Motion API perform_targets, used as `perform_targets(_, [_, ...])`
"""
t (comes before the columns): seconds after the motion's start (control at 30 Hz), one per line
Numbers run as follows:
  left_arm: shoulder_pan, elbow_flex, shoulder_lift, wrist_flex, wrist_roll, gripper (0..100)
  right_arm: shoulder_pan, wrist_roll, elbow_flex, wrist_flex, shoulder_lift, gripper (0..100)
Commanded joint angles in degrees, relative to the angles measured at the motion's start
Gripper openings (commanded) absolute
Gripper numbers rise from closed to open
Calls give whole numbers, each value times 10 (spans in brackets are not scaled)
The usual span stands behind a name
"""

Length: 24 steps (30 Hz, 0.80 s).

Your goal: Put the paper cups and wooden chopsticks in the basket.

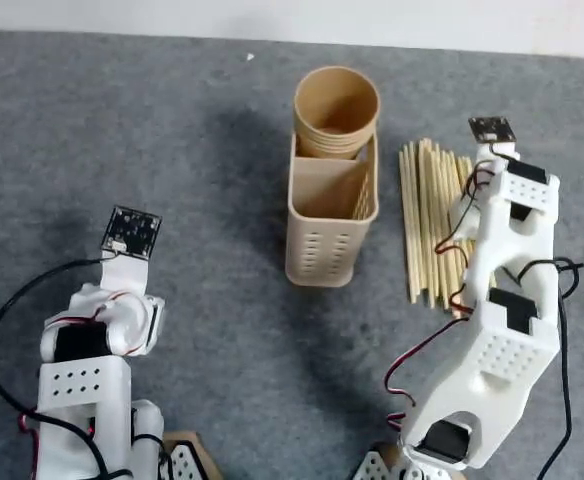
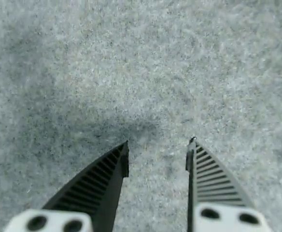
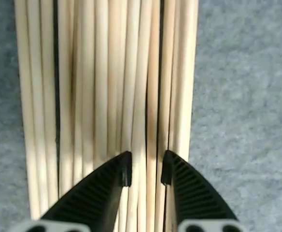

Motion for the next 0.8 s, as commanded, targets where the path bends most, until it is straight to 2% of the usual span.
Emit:
perform_targets(0.0, [7,-2,-7,-9,-4,203,0,19,-16,3,-7,119])
perform_targets(0.2, [7,-2,-7,-8,-4,203,-1,20,-16,3,-7,117])
perform_targets(0.4, [7,-2,-7,-8,-4,203,-2,22,-15,3,-7,18])
perform_targets(0.57, [7,-2,-7,-8,-4,203,-7,22,-14,3,-5,23])
perform_targets(0.77, [7,-2,-7,-8,-4,203,-10,22,-19,7,19,86])
